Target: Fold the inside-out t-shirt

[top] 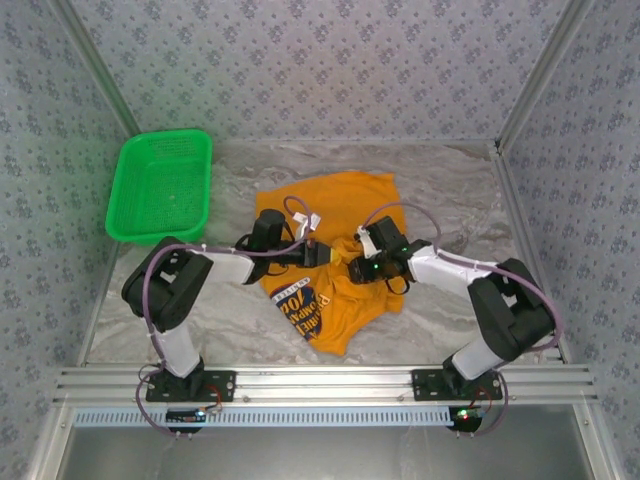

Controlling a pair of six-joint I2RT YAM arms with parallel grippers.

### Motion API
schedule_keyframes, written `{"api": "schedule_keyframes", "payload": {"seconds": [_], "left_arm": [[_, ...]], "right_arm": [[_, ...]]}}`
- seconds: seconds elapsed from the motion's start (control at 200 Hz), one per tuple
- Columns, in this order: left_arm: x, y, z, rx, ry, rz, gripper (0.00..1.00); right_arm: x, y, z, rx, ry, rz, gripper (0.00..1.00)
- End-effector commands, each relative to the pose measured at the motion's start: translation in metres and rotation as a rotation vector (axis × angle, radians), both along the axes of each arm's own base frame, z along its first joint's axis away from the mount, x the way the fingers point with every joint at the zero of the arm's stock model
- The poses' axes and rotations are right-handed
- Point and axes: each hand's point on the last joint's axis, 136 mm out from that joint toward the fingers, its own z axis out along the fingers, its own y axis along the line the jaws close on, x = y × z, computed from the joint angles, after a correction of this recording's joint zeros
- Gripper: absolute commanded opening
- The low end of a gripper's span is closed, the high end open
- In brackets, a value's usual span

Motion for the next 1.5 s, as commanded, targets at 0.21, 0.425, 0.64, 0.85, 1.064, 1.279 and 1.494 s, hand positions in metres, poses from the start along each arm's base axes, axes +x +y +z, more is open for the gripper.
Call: {"api": "schedule_keyframes", "payload": {"seconds": [0.21, 0.425, 0.64, 0.85, 1.064, 1.279, 1.494], "left_arm": [[0.002, 0.034, -0.011, 0.208, -0.082, 0.055, 0.00], [0.012, 0.067, -0.050, 0.456, -0.154, 0.113, 0.00], [0.040, 0.057, -0.065, 0.492, -0.190, 0.155, 0.01], [0.016, 0.059, -0.055, 0.465, -0.213, 0.108, 0.18], [-0.055, 0.036, 0.008, 0.404, -0.218, -0.020, 0.51], [-0.031, 0.006, 0.017, 0.467, -0.263, 0.027, 0.48], [-0.014, -0.007, -0.018, 0.616, -0.296, -0.029, 0.46]], "right_arm": [[0.002, 0.030, 0.099, 0.424, -0.071, 0.127, 0.00], [-0.042, 0.011, 0.104, 0.620, 0.040, 0.201, 0.00], [-0.050, 0.012, 0.102, 0.655, 0.067, 0.220, 0.00], [-0.029, -0.036, 0.042, 0.470, 0.154, -0.092, 0.00], [-0.026, -0.085, 0.000, 0.320, 0.286, -0.336, 0.27], [-0.013, -0.094, 0.040, 0.101, 0.033, -0.311, 0.38], [-0.017, -0.052, 0.065, -0.040, -0.101, -0.065, 0.47]]}}
